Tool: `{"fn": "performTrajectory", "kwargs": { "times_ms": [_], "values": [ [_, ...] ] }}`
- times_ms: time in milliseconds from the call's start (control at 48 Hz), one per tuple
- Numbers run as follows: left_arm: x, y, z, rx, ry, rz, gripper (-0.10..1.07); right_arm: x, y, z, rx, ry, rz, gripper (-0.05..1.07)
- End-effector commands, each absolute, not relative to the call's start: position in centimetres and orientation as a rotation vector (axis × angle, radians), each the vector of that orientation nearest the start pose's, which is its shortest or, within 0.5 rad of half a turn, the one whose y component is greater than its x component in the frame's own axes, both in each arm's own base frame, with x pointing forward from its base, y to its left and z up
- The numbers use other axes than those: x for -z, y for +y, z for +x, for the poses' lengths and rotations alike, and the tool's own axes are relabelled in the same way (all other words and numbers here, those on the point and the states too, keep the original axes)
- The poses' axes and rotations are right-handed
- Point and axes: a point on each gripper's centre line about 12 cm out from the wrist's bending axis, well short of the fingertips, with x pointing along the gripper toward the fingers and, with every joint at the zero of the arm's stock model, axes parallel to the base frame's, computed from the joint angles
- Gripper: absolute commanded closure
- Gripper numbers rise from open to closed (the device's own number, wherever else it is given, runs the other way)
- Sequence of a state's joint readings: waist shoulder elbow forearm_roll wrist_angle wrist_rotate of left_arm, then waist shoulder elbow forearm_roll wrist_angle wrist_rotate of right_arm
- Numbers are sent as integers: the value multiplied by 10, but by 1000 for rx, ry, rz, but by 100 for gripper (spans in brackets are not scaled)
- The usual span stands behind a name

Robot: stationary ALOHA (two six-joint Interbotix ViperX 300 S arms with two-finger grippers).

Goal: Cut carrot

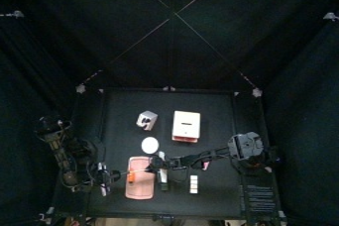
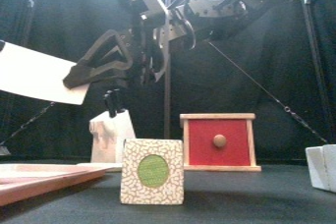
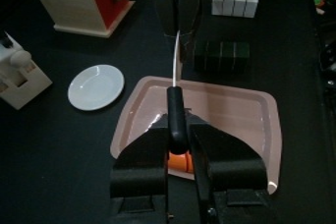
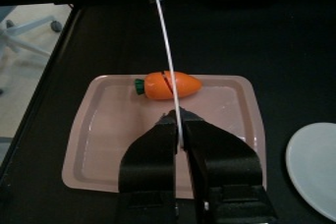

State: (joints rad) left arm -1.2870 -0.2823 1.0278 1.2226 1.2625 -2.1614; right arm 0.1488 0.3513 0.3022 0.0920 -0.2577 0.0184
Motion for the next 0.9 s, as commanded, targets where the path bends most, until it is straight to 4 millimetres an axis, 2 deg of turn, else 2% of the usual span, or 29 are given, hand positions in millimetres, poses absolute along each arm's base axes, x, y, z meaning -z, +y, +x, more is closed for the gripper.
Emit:
{"fn": "performTrajectory", "kwargs": {
  "times_ms": [0,250,500,875],
  "values": [
    [-178,-162,156,-244,487,7,55,-182,73,510,-104,342,79,71],
    [-169,-163,150,-253,575,-29,55,-174,71,521,-97,347,80,71],
    [-166,-172,143,-225,632,-63,55,-161,67,533,-87,372,81,71],
    [-162,-176,137,-215,685,-91,55,-153,64,550,-77,400,88,71]
  ]
}}
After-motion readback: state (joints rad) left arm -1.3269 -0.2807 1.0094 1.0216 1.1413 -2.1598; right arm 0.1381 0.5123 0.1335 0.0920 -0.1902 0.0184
